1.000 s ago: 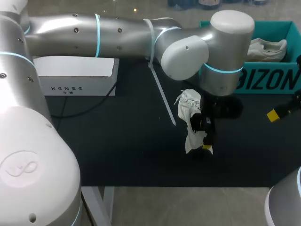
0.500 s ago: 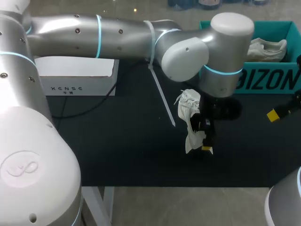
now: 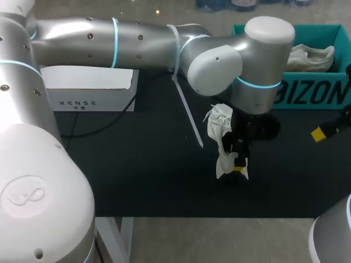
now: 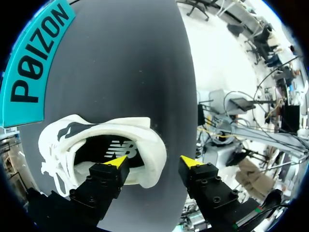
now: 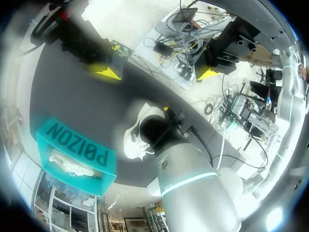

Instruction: Take the shoe out of the shoebox, open the shoe tongue, remove and reinsert the insole, then place the shoe into the shoebox

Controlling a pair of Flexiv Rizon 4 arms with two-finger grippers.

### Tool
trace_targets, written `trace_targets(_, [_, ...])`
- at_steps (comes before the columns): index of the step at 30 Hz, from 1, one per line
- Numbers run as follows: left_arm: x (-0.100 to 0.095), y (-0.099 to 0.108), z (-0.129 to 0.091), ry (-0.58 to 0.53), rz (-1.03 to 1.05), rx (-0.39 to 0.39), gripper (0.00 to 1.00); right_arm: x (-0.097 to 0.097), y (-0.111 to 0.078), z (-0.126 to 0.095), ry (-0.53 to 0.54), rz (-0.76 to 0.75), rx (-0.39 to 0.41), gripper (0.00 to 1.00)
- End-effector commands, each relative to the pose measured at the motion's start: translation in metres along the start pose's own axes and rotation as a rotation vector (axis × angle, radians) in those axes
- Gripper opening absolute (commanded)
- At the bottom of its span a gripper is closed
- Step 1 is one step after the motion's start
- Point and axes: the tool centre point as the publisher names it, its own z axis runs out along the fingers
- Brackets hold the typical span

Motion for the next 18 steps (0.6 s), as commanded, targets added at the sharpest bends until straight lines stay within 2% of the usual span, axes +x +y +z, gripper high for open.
trace_targets(1, [-0.0003, -0.0001, 0.0004, -0.003, 0.0, -0.003, 0.4, -0.0009, 0.0024, 0.0007, 0.001, 0.002, 0.005, 1.0])
trace_targets(4, [-0.0004, 0.0, 0.0002, -0.004, 0.001, -0.009, 0.0, -0.0009, 0.0024, 0.0007, 0.001, 0.002, 0.005, 1.0])
trace_targets(18, [0.0088, 0.0059, -0.0086, -0.008, 0.057, -0.019, 0.0, -0.0009, 0.0024, 0.0007, 0.001, 0.002, 0.005, 1.0])
